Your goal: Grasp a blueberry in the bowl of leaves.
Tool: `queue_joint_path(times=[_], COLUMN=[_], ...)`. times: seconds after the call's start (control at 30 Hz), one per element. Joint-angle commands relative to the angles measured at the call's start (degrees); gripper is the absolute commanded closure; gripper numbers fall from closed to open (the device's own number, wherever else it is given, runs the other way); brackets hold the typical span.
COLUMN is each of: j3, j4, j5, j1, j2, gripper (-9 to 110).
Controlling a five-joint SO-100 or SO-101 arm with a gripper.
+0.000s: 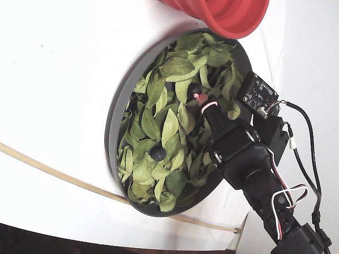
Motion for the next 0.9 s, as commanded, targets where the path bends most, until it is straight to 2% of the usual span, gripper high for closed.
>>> queue_joint_path(times=[0.0,0.87], j3=[-1.41,-0.62], j4=[0.26,3.08], j5=[0.0,0.18], j1=[-0.18,-1.49], j2=[6.33,10.02], gripper=[82,82])
